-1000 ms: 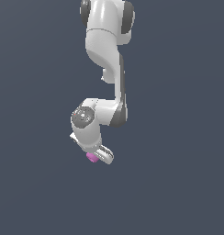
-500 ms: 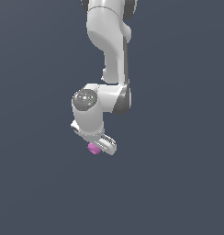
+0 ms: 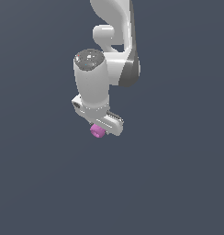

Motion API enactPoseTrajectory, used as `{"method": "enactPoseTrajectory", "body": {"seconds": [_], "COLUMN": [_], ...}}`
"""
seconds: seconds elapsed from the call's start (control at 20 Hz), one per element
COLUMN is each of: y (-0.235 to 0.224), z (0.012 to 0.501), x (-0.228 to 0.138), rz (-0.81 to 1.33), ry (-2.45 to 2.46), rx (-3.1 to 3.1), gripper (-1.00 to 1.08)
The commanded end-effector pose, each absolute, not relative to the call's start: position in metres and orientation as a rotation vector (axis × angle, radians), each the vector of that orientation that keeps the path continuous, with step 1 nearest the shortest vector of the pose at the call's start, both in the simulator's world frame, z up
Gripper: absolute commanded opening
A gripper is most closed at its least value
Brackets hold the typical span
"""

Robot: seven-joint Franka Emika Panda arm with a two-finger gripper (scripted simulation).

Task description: Pick up the object and move it to a goal position.

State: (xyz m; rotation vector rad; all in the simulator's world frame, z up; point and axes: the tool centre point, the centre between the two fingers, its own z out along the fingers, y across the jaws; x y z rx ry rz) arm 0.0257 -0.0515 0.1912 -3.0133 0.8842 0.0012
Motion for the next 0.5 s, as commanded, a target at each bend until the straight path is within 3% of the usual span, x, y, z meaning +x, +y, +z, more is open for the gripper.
{"method": "enactPoseTrajectory", "body": {"seconds": [0.0, 0.45], "y": [-0.046, -0.026], "z": [0.217, 0.304], "x": [0.016, -0.015], "rz": [0.001, 0.0], "ry": [0.884, 0.885], "rx": [-3.013, -3.015], "gripper": [-1.0, -1.0]}}
